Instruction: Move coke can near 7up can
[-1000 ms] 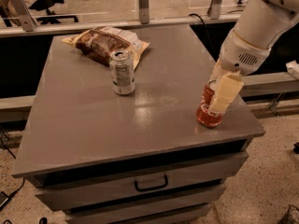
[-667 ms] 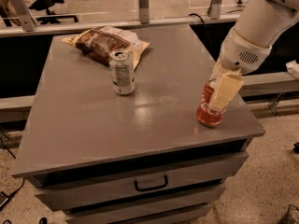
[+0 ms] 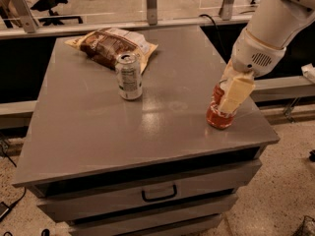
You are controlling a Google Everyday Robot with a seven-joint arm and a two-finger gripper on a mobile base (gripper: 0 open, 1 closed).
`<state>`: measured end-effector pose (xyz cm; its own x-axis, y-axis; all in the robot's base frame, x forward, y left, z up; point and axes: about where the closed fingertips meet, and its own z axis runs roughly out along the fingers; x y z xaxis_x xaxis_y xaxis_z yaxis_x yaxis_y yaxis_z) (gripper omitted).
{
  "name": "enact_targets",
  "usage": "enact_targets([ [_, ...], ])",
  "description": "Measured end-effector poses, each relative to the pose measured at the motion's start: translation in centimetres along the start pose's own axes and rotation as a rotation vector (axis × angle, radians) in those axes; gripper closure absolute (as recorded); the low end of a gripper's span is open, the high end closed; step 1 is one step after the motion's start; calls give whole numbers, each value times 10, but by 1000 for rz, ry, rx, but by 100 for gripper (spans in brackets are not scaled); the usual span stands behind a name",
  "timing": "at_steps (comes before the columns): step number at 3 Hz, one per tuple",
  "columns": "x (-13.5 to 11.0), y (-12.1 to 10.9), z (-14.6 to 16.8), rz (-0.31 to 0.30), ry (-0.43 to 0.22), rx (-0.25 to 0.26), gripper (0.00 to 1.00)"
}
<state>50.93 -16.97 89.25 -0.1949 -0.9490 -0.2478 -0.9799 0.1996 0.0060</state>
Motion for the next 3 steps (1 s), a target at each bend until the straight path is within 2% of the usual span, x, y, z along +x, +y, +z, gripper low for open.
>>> enact_targets([
  [1,-37,-12,-4,-72,25,55,100],
  [2,-37,-12,-4,-72,25,55,100],
  [3,-50,-13,0,-104,9,57,100],
])
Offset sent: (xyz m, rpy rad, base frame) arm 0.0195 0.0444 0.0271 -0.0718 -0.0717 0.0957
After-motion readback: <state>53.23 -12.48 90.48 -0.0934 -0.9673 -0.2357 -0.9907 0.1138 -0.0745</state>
